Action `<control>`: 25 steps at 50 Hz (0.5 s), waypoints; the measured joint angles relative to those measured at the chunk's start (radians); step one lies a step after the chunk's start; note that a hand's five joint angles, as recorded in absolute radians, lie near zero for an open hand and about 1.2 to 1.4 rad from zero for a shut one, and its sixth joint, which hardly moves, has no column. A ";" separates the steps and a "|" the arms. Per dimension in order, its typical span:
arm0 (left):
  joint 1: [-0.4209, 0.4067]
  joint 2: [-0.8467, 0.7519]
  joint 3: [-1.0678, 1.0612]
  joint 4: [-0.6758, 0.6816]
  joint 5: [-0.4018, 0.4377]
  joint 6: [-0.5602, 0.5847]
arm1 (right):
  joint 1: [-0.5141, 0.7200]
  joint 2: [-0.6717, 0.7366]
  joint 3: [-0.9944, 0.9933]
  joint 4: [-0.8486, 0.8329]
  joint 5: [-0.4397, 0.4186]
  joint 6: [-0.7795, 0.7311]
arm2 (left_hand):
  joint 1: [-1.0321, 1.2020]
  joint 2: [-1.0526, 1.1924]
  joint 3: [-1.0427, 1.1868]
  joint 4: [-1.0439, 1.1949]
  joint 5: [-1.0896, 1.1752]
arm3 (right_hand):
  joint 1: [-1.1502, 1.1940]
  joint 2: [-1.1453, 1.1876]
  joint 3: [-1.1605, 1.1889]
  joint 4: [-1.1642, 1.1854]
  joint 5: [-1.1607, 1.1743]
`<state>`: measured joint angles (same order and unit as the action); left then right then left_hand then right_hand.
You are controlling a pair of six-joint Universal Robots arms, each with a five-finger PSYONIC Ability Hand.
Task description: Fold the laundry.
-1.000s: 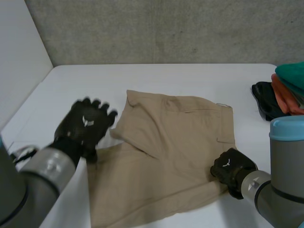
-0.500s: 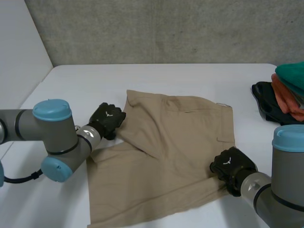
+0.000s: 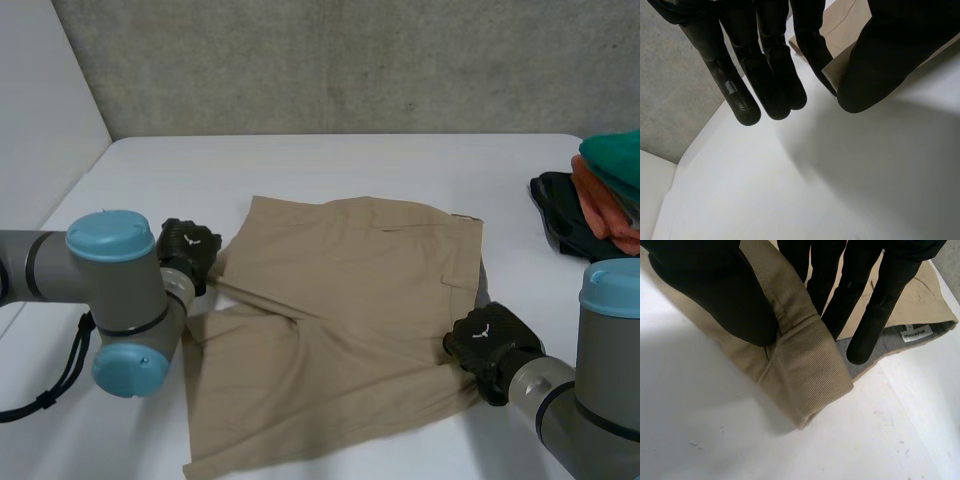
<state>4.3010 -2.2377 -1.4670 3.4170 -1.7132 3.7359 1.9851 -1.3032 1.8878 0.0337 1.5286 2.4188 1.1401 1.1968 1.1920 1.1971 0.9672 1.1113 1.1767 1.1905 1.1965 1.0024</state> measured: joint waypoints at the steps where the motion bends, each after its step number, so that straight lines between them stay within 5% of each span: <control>1: -0.006 0.003 -0.003 0.001 -0.004 0.002 | 0.000 0.000 0.000 0.001 0.000 0.009 | 0.000 0.000 0.000 0.000 0.000 | 0.000 0.000 0.000 0.000 0.000; 4: -0.017 0.014 -0.008 0.006 -0.008 0.003 | 0.000 -0.001 -0.001 0.005 0.001 0.026 | -0.091 -0.107 -0.105 -0.108 -0.075 | 0.000 0.000 0.000 0.000 0.000; 8: -0.022 0.045 -0.017 0.005 -0.008 0.000 | 0.000 -0.006 0.000 0.008 0.006 0.036 | -0.764 -0.724 -0.712 -0.727 -0.681 | 0.000 0.000 0.000 0.000 0.000; 10: -0.022 0.077 -0.031 0.002 -0.006 -0.003 | 0.000 -0.010 0.000 0.009 0.008 0.038 | -0.851 -0.879 -0.869 -0.884 -0.832 | 0.000 0.000 0.000 0.000 0.000; 18: -0.025 0.333 -0.186 -0.026 0.002 -0.072 | -0.001 -0.024 -0.008 0.005 0.005 0.076 | -0.843 -0.893 -0.888 -0.898 -0.847 | 0.000 0.000 0.000 0.000 0.000; 25: -0.073 0.601 -0.339 -0.235 0.037 -0.257 | 0.002 -0.023 -0.047 -0.001 -0.008 0.229 | -0.784 -0.841 -0.835 -0.837 -0.782 | 0.000 0.000 0.000 0.000 0.000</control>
<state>4.2275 -1.6367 -1.8059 3.1824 -1.6759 3.4788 1.9870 -1.3259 1.8413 0.0324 1.5203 2.6478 0.3557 0.3555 0.3571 0.3603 0.1849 1.1113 1.1767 1.1905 1.1965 1.0023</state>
